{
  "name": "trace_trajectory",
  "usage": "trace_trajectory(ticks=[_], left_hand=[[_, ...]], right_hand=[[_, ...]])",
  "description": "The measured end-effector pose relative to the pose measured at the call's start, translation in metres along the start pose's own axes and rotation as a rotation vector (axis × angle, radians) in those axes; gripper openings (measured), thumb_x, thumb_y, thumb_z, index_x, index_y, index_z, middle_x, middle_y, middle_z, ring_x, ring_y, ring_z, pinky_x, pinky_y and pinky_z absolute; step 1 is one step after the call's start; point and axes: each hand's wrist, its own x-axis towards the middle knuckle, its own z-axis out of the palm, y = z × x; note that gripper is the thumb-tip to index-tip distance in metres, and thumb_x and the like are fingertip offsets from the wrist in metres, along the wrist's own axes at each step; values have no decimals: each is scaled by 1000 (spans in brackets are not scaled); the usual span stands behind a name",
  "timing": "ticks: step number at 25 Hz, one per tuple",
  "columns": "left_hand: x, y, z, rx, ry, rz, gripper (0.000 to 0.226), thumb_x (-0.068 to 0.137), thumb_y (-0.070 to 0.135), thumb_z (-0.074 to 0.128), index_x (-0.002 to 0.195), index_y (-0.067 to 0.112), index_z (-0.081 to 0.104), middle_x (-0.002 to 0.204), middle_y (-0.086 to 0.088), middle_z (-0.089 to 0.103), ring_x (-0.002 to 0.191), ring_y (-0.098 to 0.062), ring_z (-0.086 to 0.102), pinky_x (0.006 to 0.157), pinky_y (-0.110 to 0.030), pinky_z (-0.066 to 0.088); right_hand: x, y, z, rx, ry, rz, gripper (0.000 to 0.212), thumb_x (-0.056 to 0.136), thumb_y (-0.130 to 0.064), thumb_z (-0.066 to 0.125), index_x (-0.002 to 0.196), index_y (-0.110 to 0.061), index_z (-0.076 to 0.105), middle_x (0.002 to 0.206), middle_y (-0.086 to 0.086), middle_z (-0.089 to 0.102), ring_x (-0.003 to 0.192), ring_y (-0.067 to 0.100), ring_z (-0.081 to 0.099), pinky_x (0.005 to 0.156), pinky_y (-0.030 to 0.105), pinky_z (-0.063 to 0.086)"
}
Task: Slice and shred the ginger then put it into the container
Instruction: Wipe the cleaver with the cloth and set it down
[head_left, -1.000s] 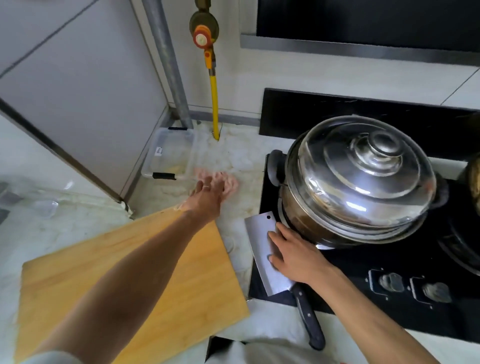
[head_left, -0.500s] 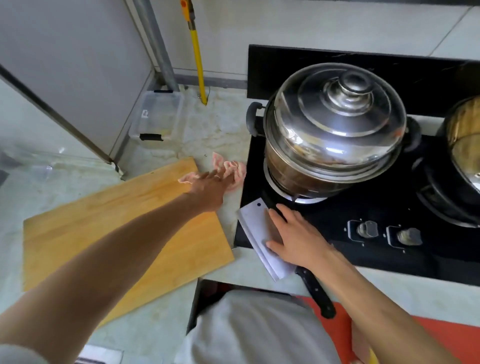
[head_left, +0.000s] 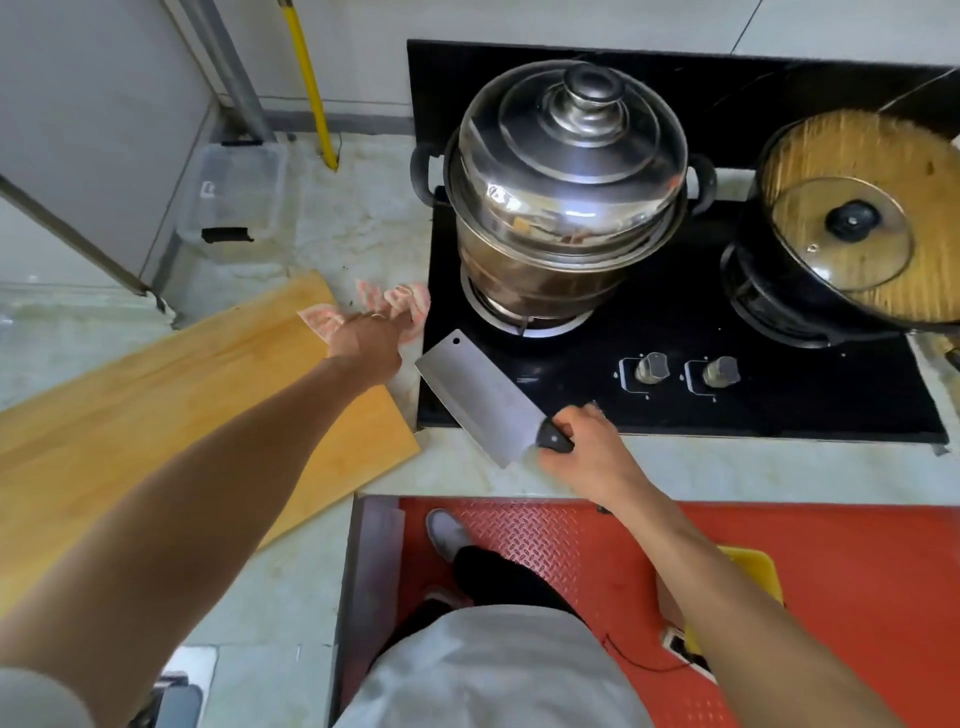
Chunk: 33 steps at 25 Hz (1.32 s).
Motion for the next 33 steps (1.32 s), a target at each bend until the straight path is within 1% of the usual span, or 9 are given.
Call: trace_trajectory(ticks=[3,6,11,15,22,24,27,29,33], left_hand=[[-2,6,11,11,21,-55,71,93,12,46,156,28,17,150,-11,42,130,-36,44,102,-42,44],[-16,14,18,-33,62,-44,72,91,11,49,155,25,18,152,-10,40,136,-34,37,109,-48,39],[-61,38,25,-171,147,-14,68,90,8,49,153,19,27,154,-14,37,142,-33,30,114,-46,31],[-115,57,45,-317,238,35,62,94,9,45,153,23,33,155,-16,38,146,-34,28,119,-47,22],[-66,68,30,-381,156,-152,61,103,26,24,159,17,0,165,-9,5,153,-23,-2,125,-43,6],[-69,84,39,-345,204,-79,60,101,22,28,159,18,10,165,-8,5,152,-24,3,123,-48,13],[-120,103,68,-279,277,256,64,83,3,56,145,21,50,155,-12,37,141,-32,40,100,-58,46],[-145,89,84,-267,311,399,78,60,-12,68,131,18,64,141,-16,54,126,-37,56,85,-57,54],[-172,76,94,-199,367,228,83,49,-19,70,126,10,67,134,-22,59,117,-41,62,79,-55,59]], right_hand=[[-1,-3,-3,46,10,-1,24,88,-22,66,109,-12,58,106,2,50,98,20,56,78,26,41],[-6,-5,-3,144,-5,22,23,89,-22,64,107,-15,53,99,5,59,78,26,68,63,35,55],[-13,-4,-6,211,98,-4,20,91,-22,64,104,-18,49,92,6,60,75,24,62,66,42,57],[0,-8,-9,207,43,-82,21,92,-24,63,106,-19,49,91,3,59,80,25,62,70,46,58],[12,5,-3,237,29,-129,21,93,-23,64,107,-20,49,94,2,59,82,17,58,70,43,57],[14,12,-6,214,26,-141,21,93,-24,63,107,-21,49,95,2,58,83,19,59,69,42,57],[16,25,-11,237,35,-129,19,90,-23,63,104,-21,50,93,2,60,86,24,61,71,46,58],[14,30,-10,257,25,-110,19,89,-22,64,102,-21,51,94,4,62,85,27,64,67,44,58],[9,30,-5,245,-24,-124,19,89,-22,66,102,-22,51,96,4,60,83,26,65,71,48,59]])
